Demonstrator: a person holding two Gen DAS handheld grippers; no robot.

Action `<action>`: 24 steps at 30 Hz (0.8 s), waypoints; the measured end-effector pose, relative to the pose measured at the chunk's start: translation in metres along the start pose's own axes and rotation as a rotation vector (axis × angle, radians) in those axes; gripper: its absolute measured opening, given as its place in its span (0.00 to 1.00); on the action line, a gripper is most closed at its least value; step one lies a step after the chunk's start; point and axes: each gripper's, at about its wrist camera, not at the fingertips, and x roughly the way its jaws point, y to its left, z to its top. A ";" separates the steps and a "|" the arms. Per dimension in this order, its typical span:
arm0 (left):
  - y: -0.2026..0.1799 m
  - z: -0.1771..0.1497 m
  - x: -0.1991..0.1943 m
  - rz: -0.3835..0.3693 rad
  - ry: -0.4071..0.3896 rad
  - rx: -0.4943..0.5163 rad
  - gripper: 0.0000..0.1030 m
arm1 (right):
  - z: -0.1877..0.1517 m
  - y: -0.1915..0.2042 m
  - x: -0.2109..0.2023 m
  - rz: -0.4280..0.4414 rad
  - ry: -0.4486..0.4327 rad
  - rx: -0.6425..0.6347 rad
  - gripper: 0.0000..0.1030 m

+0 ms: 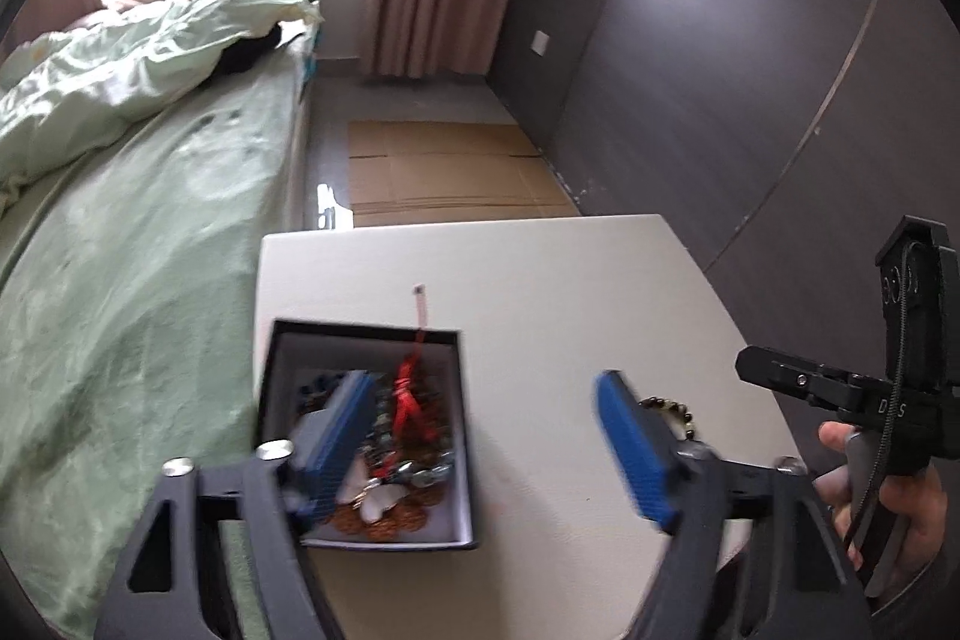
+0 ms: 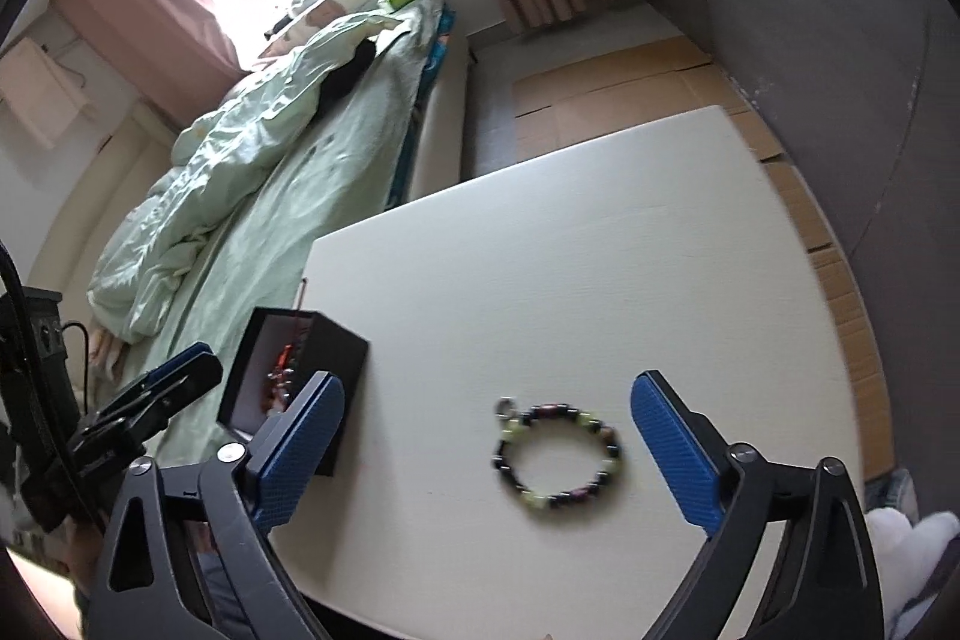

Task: Organize jewelry
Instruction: 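Move the right tool to the black-green bead bracelet and grasp it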

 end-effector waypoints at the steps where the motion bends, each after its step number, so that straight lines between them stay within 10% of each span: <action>1: -0.005 0.002 0.000 -0.003 -0.006 0.009 0.91 | 0.000 -0.003 -0.002 -0.003 0.000 0.004 0.95; 13: -0.049 0.018 0.032 -0.096 0.095 0.090 0.93 | 0.002 -0.049 -0.024 -0.034 -0.047 0.062 0.95; 24: -0.079 0.005 0.090 -0.096 0.267 0.155 0.47 | -0.006 -0.067 -0.019 -0.074 0.027 0.067 0.74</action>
